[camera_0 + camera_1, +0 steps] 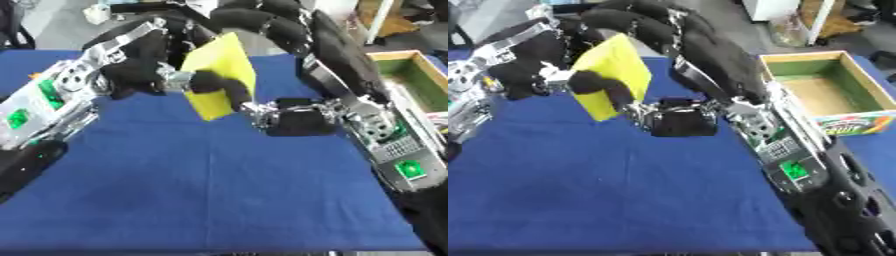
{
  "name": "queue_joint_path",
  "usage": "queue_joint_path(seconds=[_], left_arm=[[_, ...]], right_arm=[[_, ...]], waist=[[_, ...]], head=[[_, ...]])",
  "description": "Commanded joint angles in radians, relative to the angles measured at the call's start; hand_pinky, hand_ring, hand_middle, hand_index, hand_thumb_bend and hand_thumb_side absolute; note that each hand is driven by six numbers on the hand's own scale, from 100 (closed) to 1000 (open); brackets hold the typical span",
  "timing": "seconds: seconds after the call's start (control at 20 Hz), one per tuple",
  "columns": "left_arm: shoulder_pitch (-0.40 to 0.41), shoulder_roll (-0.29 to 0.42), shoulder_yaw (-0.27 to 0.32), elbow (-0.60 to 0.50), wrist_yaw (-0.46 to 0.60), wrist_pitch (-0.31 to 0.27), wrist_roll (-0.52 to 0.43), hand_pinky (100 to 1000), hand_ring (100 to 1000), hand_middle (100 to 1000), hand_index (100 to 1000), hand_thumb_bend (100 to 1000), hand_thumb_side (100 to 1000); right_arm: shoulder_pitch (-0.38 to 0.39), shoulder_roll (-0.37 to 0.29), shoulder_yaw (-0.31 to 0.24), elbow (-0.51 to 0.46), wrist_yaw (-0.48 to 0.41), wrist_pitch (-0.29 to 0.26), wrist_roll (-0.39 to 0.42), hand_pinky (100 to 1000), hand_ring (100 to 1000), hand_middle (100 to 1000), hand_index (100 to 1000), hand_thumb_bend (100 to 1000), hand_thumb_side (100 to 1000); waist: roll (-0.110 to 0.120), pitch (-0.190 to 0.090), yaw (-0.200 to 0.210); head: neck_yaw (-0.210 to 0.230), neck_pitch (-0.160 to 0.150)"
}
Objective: Pick up the objects with one hand, pass them to the other hand, and then place them into the box on the other side of the table.
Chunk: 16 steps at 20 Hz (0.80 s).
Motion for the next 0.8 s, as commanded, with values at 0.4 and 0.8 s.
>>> queue_joint_path(seconds=[0.4,0.8], left_arm=[[0.024,0.044,0.040,0.028,0.007,-0.035,0.055,509,488,472,556,775,254],[0.046,0.045,0.066,0.039,0.039,-0.060,0.093,508,489,473,557,769,249]], right_arm=[[0.001,-0.030,-0.023,-0.029,-0.012,0.003,-0.004,809,784,809,914,429,272],[0.012,-0.047,-0.032,-0.043,-0.021,0.011,-0.008,811,792,819,918,447,281]], waist=[[0.001,-0.011,-0.005],[0.002,-0.011,-0.007]], head=[[-0.002,-0.002],[-0.004,-0.002]])
